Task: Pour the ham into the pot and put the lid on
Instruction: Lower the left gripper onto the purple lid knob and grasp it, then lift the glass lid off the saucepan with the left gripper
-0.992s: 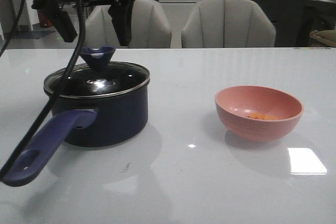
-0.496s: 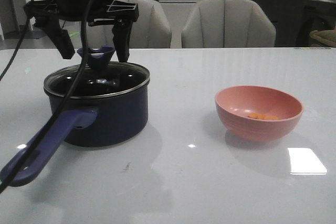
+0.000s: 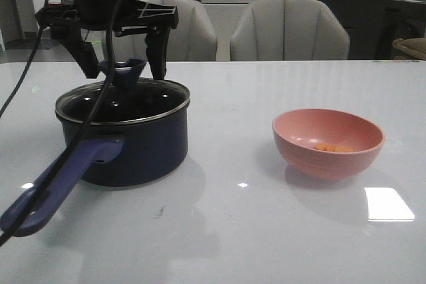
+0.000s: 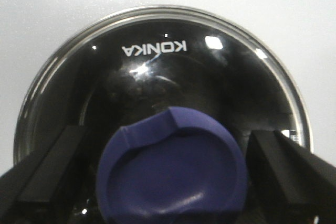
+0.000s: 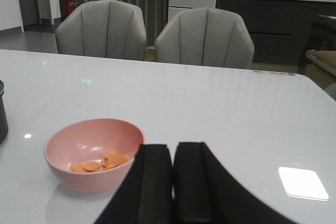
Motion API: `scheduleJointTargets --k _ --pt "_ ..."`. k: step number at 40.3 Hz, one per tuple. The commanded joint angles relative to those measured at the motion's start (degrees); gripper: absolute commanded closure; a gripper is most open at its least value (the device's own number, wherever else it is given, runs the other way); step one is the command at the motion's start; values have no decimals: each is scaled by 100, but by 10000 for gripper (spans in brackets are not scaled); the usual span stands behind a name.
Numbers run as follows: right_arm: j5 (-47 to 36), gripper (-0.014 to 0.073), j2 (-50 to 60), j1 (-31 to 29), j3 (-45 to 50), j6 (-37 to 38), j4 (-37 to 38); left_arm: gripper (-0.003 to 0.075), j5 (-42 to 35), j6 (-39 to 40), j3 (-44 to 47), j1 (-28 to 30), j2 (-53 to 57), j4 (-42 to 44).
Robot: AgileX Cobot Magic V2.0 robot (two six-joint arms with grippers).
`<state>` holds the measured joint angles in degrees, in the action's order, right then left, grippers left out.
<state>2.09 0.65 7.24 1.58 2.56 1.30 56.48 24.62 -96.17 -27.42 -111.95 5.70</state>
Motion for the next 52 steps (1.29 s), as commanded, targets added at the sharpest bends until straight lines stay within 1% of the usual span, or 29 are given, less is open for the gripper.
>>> scheduleJointTargets --k 1,8,10,13,22,30,41,46,52 --pt "-489 434 108 -41 -32 -9 74 202 -99 61 -199 14 264 -8" --pt "-489 434 108 -41 -32 -9 74 331 -78 61 -199 14 264 -8" --pt "-489 434 108 -41 -32 -9 74 360 -78 61 -199 14 264 -8" --pt "-489 434 108 -41 -32 -9 74 383 -78 61 -202 14 264 -8" --pt "-489 434 108 -41 -32 -9 74 388 -4 61 -225 14 264 -8" --pt "-489 434 108 -41 -32 -9 74 388 285 61 -419 14 290 -8" --pt "-489 434 108 -41 -32 -9 74 388 168 61 -419 39 691 109" --pt "-489 434 108 -41 -32 -9 74 388 380 61 -419 219 838 122" --pt "-489 434 108 -41 -32 -9 74 388 735 -76 -398 658 1025 122"
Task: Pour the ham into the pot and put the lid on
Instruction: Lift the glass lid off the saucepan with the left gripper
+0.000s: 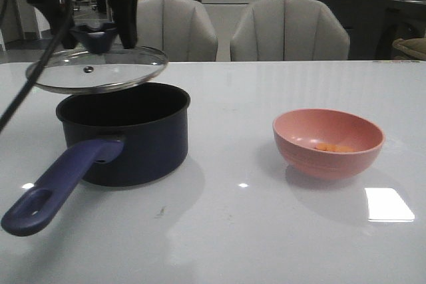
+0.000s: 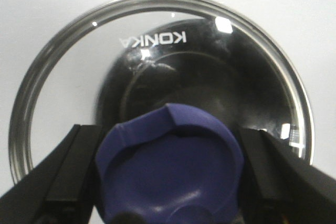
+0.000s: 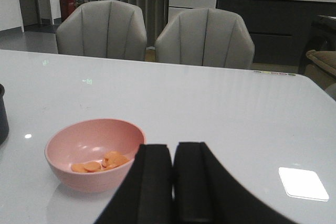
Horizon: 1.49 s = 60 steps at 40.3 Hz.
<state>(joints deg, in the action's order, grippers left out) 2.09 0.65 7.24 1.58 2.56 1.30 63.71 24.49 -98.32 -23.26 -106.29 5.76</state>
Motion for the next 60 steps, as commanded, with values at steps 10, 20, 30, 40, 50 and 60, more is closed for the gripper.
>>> scheduleJointTargets --k 10,20,30,40,50,60 --pt "-489 434 108 -41 -32 -9 74 388 -91 -622 300 1216 944 4" --pt "-489 434 108 -41 -32 -9 74 388 -1106 -1347 1804 1894 1222 -269" --pt "-489 434 108 -41 -32 -9 74 388 -2559 -1345 3333 2116 1222 -269" --pt "-489 434 108 -41 -32 -9 74 386 -3316 -1345 3760 2129 1148 -348" --pt "-489 434 108 -41 -32 -9 74 253 -3011 -1333 3747 2129 789 -379" --pt "-489 434 108 -41 -32 -9 74 239 -2779 -1333 3659 2119 698 -379"
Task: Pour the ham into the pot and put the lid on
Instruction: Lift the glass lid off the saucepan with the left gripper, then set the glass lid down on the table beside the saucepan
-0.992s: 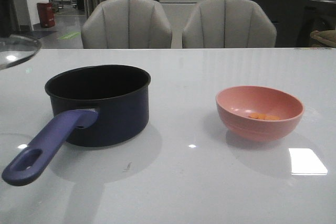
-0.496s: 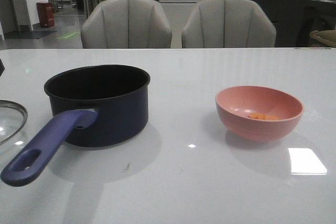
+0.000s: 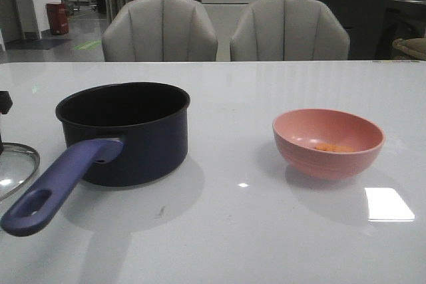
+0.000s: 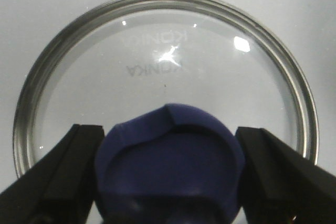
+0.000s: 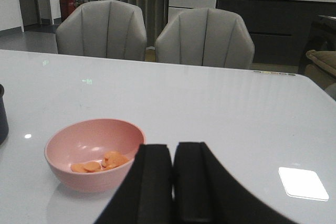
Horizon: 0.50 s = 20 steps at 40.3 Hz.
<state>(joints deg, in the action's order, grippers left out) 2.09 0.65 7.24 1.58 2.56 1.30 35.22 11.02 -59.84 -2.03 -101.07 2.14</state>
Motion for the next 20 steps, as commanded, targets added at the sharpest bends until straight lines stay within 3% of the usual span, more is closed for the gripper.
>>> scheduleJointTargets --k 1,20 --pt "-489 434 108 -41 -32 -9 74 239 126 15 -220 -4 176 -7" --pt "-489 434 108 -41 -32 -9 74 239 607 3 -500 -4 176 155"
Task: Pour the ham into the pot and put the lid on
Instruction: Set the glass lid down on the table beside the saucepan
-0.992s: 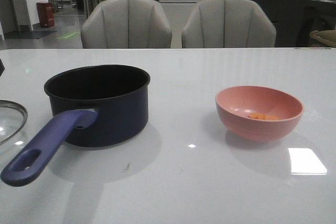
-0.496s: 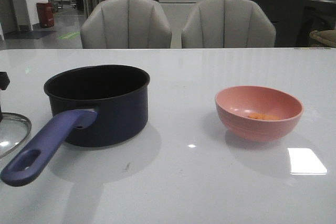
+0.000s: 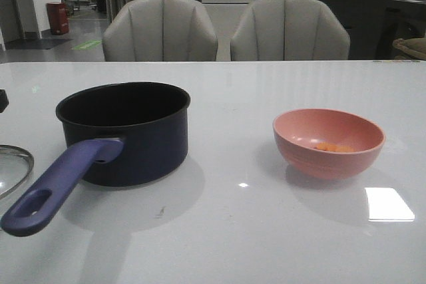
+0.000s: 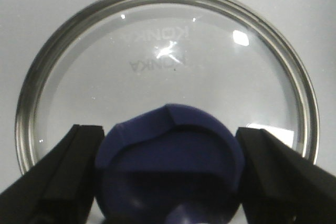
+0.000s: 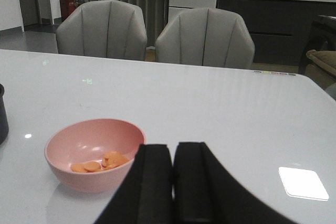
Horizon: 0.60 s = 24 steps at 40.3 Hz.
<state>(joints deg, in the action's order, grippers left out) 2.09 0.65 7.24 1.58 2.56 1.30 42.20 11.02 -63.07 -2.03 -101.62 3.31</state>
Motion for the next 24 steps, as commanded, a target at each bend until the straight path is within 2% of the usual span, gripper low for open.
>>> scheduleJointTargets --k 1,7,15,24 --pt "-489 434 108 -41 -32 -9 74 239 -91 3 -176 -4 231 39" --pt "-489 434 108 -41 -32 -9 74 223 -118 3 -176 -4 231 39" --pt "-489 434 108 -41 -32 -9 74 102 -118 3 -176 -4 231 166" --pt "-489 434 108 -41 -32 -9 74 95 -41 3 -310 -4 264 186"
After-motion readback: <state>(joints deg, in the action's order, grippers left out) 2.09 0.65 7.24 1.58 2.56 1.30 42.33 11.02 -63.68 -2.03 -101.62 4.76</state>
